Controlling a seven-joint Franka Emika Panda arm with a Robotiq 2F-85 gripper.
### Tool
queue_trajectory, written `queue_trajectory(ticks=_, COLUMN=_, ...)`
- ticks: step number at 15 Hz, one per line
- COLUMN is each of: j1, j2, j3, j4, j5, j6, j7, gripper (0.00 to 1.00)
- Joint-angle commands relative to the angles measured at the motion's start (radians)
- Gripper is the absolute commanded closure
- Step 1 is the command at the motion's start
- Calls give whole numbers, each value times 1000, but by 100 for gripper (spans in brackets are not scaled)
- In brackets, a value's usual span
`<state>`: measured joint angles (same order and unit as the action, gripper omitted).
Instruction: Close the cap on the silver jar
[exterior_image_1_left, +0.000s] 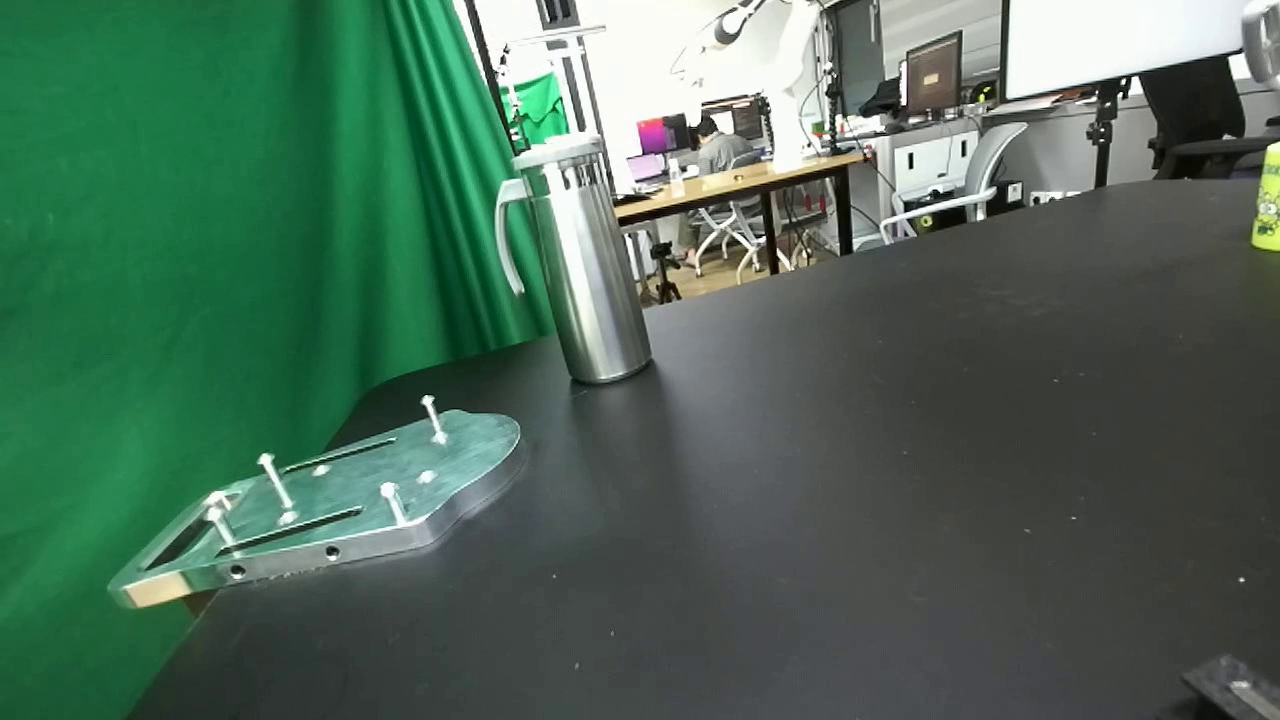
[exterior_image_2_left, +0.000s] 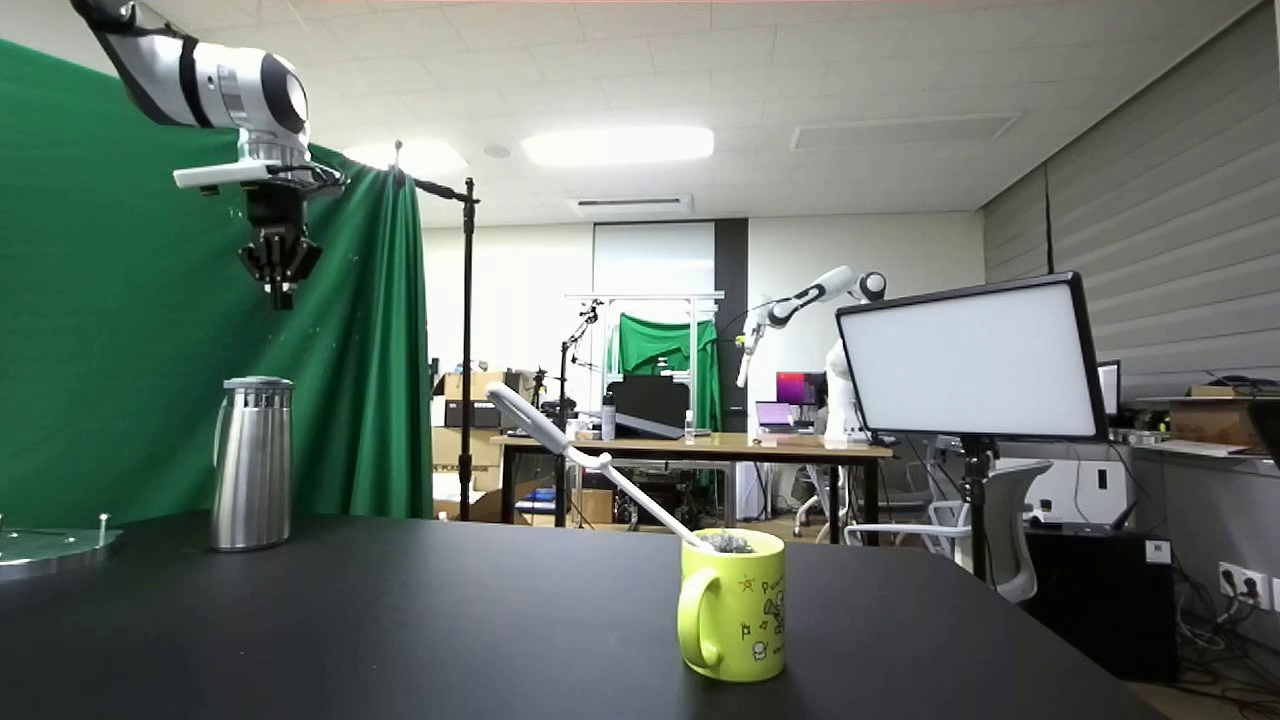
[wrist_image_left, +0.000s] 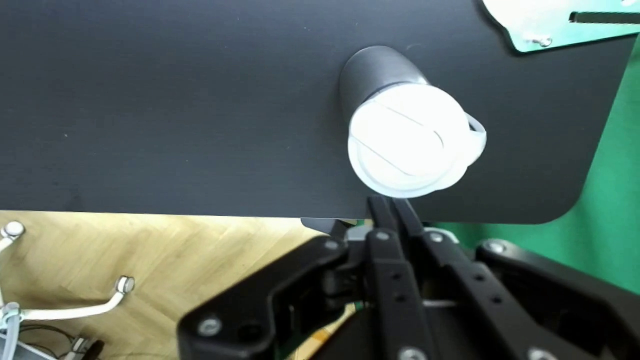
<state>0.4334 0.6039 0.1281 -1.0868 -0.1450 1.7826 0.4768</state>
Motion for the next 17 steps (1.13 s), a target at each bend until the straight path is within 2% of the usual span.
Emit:
queue_trajectory(ticks=1, j1=0, j2=-53, j3=-10, j4=-41, j5=-12, j6=-55, j7=14, gripper=61)
queue_trajectory(ticks=9, j1=-37, j2=-146, j3=-27, j4=-159, j5=6, j6=-141, j7=3, gripper=5)
queue_trajectory(ticks=10, j1=-46, j2=-159, j3=-24, j4=-178, j5=17, j6=-155, j7=-1, gripper=2)
queue_trajectory(ticks=11, j1=-33, j2=-98, j3=-22, j4=-106, j5=1, j6=-135, j7=-4, gripper=18)
queue_trajectory(ticks=13, j1=-42, j2=-119, j3=-22, j4=-135, j5=6, j6=-145, j7=-6, gripper=4)
queue_trajectory(ticks=17, j1=-44, j2=-128, j3=-22, j4=-149, j5=6, j6=-146, j7=-7, gripper=1)
